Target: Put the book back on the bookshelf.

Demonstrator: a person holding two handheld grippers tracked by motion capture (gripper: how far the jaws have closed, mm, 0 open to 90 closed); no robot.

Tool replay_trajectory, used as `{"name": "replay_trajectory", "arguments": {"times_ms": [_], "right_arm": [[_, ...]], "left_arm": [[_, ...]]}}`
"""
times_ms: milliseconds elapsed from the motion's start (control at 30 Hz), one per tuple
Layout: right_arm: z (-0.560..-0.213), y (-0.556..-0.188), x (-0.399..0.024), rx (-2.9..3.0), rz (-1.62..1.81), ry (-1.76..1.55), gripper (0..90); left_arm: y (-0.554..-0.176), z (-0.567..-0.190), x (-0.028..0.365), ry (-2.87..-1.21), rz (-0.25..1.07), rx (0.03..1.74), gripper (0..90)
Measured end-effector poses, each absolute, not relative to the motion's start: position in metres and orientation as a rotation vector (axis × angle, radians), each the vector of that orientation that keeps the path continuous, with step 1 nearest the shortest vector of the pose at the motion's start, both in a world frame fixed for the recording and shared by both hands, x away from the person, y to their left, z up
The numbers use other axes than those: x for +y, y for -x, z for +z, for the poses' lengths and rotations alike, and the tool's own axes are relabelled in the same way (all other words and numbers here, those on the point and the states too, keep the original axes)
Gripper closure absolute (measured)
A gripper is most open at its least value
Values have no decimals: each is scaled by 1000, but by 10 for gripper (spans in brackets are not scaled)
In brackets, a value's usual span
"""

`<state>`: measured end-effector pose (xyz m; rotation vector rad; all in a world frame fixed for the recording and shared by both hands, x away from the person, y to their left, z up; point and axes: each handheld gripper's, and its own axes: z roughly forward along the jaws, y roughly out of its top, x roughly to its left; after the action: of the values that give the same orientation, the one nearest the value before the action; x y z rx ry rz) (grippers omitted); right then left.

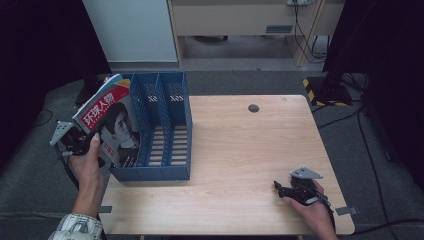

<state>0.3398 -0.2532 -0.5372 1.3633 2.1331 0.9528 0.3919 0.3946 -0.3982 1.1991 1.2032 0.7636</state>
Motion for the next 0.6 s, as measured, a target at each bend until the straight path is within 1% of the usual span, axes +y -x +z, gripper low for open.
{"name": "replay_trajectory", "arguments": {"times_ms": [367,600], "right_arm": [[-537,-340,-253,2133,954,-1365,251],[-537,-340,-253,2133,954,-1364,252]], "left_arm": [[-397,-381,389,-1183,776,1153,861],[-402,-378,387,-1187,799,1128,860]]}}
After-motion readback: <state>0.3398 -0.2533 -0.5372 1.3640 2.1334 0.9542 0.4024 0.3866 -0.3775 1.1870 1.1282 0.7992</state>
